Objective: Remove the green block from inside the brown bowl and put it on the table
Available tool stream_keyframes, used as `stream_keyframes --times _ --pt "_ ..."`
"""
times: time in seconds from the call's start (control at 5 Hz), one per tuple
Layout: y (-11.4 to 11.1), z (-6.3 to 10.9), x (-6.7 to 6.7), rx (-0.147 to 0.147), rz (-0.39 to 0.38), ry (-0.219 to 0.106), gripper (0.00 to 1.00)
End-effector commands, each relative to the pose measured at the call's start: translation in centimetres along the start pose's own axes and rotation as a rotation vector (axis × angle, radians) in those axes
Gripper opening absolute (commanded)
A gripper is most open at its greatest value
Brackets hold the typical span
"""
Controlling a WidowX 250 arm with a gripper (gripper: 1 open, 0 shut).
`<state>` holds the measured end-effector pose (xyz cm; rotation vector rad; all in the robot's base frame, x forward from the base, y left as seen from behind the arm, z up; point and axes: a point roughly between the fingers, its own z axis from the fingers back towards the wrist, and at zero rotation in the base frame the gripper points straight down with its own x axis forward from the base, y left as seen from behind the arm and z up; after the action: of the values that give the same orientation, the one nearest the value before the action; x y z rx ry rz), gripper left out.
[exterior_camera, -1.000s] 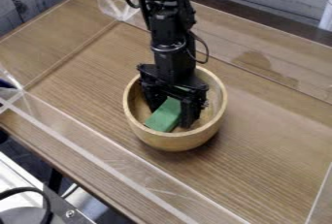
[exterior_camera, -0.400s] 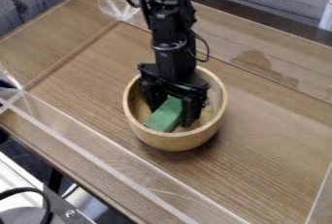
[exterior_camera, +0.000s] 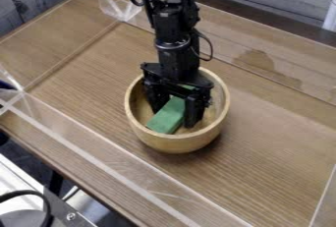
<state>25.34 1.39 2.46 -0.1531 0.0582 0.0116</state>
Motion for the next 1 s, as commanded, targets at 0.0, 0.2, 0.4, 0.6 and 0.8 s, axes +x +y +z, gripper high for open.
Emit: stream_keyframes --times 0.0,0.2,0.4,0.6,0.8 --pt "0.2 -0.5 0.1 0.000 0.009 -0.004 0.00" --pt "0.2 -0.4 0.1 -0.001 0.012 -0.004 0.00" --pt "0.1 -0.1 0.1 -0.001 0.016 -0.008 0.00" --pt "0.0 0.3 0.2 -0.002 0.019 -0.011 0.00" --pt "-0.1 0.6 0.2 -0.002 0.022 -0.015 0.00"
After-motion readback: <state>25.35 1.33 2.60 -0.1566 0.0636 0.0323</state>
